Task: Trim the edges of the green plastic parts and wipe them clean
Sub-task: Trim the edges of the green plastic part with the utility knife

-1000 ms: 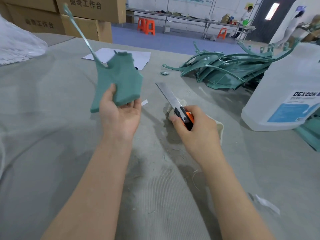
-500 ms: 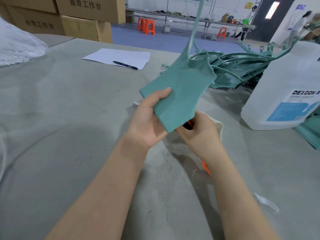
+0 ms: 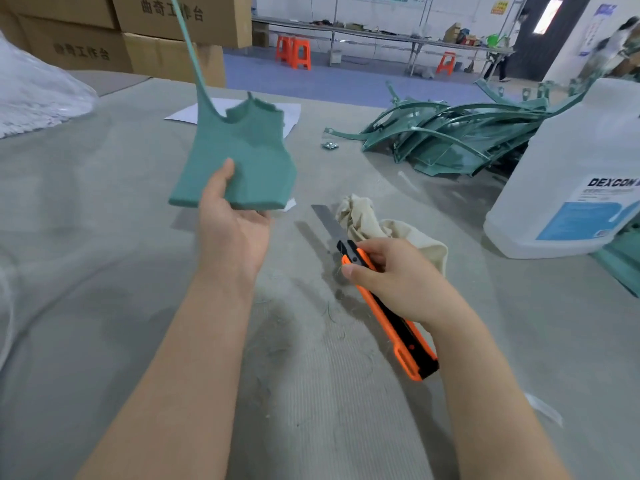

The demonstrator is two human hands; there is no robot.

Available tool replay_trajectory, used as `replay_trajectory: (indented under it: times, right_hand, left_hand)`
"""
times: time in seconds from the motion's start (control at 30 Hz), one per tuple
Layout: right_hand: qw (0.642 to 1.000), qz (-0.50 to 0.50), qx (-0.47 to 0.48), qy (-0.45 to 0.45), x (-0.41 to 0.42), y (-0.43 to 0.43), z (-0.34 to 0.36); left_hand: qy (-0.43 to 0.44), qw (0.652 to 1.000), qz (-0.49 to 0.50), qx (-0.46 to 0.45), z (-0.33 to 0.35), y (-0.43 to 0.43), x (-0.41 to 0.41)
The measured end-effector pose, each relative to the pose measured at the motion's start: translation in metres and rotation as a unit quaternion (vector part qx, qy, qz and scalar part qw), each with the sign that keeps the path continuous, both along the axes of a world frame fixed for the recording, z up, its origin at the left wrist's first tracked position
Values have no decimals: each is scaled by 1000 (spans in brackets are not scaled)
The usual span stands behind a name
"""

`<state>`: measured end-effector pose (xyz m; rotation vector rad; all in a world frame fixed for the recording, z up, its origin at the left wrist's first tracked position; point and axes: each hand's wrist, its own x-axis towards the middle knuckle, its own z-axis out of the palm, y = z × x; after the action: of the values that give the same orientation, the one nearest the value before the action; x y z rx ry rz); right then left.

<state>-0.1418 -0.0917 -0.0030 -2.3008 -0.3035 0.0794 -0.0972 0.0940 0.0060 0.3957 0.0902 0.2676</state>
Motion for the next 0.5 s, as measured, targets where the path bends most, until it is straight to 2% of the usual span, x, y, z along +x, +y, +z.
replay_trajectory:
  times: [0.1,0.23,0.3,0.37,0.5]
  right_hand:
    - [999,-28,-12,-18,2,1,-5]
    - [998,-51,-14,-47,3,5,-9]
    - [996,-68,-1,-49,4,7,-10]
    - [996,-81,9,-48,5,8,-11]
    - [992,-115,16,-44,6,10,-10]
  left_hand:
    - [6,998,-63,-12,2,-4,-2]
    - [-13,977,-204,54,3,-21,-11]
    - [-18,968,-241,66,4,-27,-13]
    - [-18,970,-238,53,5,-28,-13]
    - [5,985,-173,1,3,-24,-10]
